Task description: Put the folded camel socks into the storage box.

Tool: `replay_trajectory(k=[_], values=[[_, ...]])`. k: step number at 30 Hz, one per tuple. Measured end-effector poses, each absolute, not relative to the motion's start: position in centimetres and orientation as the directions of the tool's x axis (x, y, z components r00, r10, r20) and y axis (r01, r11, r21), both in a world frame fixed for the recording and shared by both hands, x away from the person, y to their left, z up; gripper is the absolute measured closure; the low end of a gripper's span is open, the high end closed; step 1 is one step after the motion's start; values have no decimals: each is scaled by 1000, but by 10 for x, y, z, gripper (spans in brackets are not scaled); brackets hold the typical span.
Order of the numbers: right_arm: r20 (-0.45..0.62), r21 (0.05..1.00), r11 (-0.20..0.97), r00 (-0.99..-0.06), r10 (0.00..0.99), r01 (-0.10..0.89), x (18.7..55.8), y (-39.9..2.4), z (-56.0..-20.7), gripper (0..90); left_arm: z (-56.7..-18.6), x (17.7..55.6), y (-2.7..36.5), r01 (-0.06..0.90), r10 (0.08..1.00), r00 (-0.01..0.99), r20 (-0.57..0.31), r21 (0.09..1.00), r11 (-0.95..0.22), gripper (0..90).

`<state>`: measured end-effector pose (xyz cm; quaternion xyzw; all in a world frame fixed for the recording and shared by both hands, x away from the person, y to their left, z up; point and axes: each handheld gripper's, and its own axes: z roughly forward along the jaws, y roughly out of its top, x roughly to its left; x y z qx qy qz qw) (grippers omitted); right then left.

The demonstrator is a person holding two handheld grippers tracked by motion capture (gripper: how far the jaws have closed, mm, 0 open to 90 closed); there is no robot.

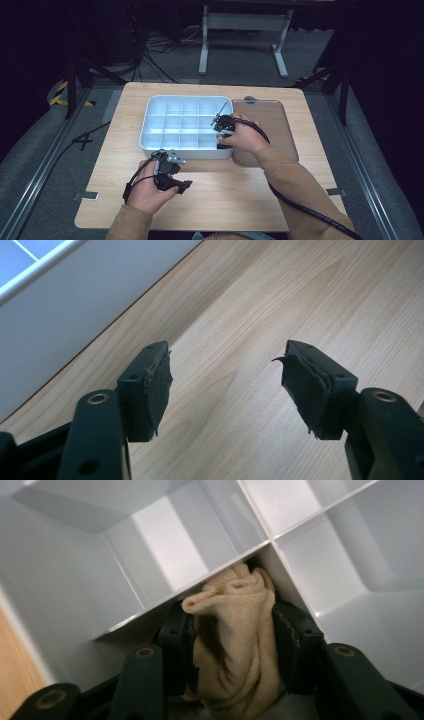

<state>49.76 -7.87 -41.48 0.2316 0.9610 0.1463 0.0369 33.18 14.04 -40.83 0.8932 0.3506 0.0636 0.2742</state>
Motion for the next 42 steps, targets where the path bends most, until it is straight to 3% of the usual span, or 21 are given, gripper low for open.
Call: replay_trajectory(k=[16, 25, 42], values=[[-3, 492, 774, -888, 461, 400, 483, -103, -369, 493, -407, 336, 137, 588, 653, 752, -86, 536, -606, 366], [56, 655, 651, -884, 463, 383, 460, -129, -352, 484, -406, 339, 133, 582, 649, 756, -88, 544, -604, 366], [71, 738, 563, -872, 484, 372, 428, -174, -342, 440, -405, 340, 134, 585, 648, 756, -91, 537, -608, 366]])
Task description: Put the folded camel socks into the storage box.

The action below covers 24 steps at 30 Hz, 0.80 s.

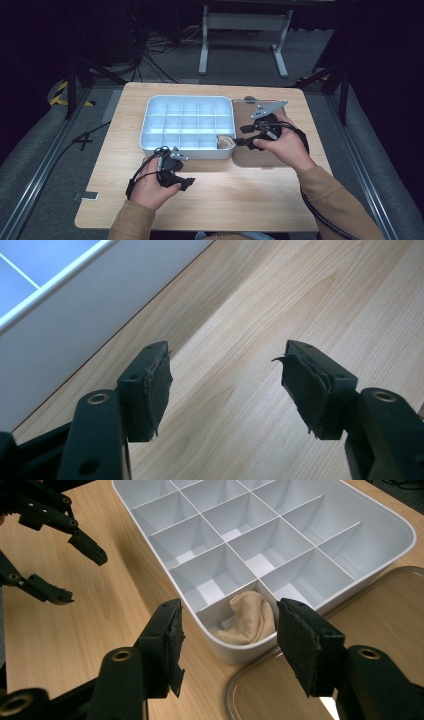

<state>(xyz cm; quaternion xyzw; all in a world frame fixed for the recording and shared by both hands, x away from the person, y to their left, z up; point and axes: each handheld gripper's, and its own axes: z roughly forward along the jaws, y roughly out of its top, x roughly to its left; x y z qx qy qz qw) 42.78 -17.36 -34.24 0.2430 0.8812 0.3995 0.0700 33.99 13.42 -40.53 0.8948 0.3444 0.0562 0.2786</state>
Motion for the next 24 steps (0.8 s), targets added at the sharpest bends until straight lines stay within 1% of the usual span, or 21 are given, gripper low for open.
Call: replay_trajectory(k=[5, 8, 24], values=[[69, 749, 550, -869, 490, 369, 421, -186, -340, 429, -404, 340, 136, 595, 652, 751, -105, 537, -598, 366], [62, 752, 549, -869, 491, 364, 418, -191, -340, 423, -404, 339, 137, 594, 655, 749, -99, 540, -597, 366], [59, 756, 536, -854, 517, 376, 400, -221, -355, 398, -404, 342, 132, 585, 643, 760, -100, 538, -608, 366]])
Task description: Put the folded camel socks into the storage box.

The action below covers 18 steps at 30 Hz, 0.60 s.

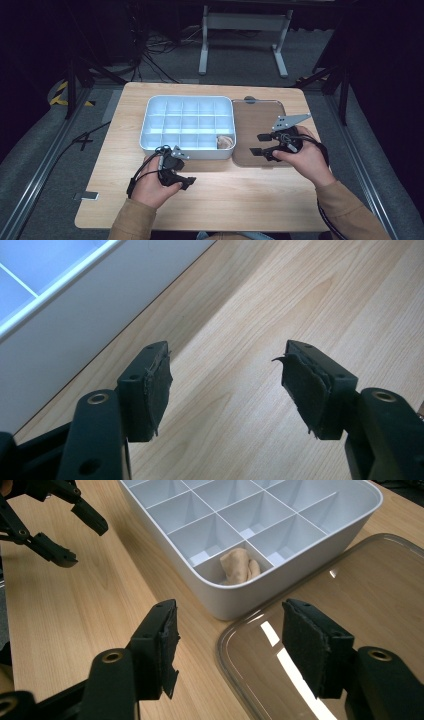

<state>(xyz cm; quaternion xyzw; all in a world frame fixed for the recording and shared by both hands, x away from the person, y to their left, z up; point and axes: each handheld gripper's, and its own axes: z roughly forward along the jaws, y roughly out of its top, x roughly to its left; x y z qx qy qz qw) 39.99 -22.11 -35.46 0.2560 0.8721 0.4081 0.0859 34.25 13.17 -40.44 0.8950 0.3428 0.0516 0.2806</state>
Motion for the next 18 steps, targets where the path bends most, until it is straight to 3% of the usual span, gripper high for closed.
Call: replay_trajectory(k=[18], values=[[11, 752, 559, -854, 520, 350, 380, -244, -370, 378, -404, 342, 134, 584, 644, 758, -100, 545, -602, 364]])
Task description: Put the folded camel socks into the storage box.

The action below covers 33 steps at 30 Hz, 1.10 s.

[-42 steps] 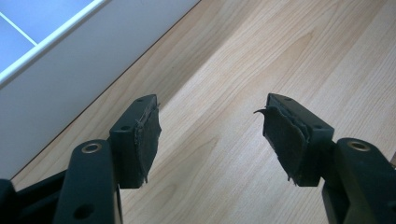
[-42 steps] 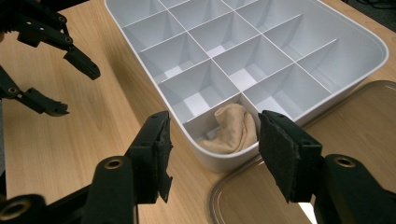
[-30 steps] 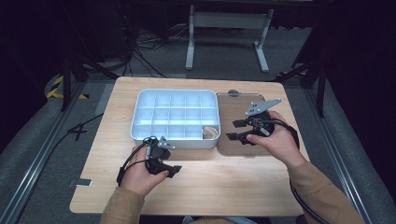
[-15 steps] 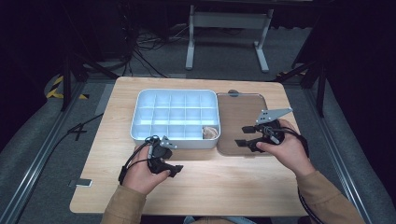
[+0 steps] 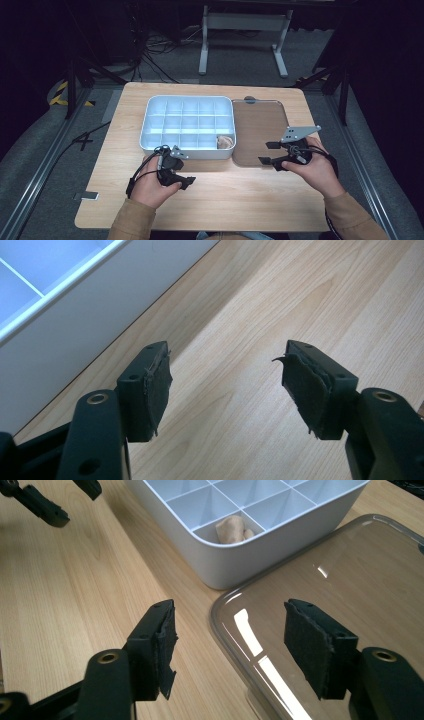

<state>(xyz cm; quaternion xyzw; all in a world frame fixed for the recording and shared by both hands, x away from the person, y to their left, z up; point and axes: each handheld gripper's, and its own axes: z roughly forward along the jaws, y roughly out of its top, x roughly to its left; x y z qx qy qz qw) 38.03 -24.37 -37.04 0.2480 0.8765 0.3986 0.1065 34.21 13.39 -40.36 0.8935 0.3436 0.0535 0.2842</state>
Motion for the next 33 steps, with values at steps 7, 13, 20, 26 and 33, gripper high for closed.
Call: replay_trajectory(k=[7, 13, 20, 26, 33], values=[[60, 774, 513, -849, 525, 372, 377, -252, -377, 362, -404, 342, 134, 586, 644, 759, -101, 538, -606, 362], [30, 774, 523, -845, 534, 358, 374, -253, -383, 364, -404, 342, 135, 584, 645, 757, -101, 546, -600, 360], [21, 767, 523, -830, 558, 371, 369, -259, -407, 364, -404, 343, 135, 583, 642, 760, -99, 540, -607, 358], [15, 761, 527, -822, 570, 380, 368, -259, -424, 364, -404, 343, 135, 580, 640, 762, -97, 540, -609, 358], [28, 739, 546, -828, 560, 395, 364, -255, -447, 363, -406, 343, 135, 583, 643, 760, -95, 539, -608, 357]])
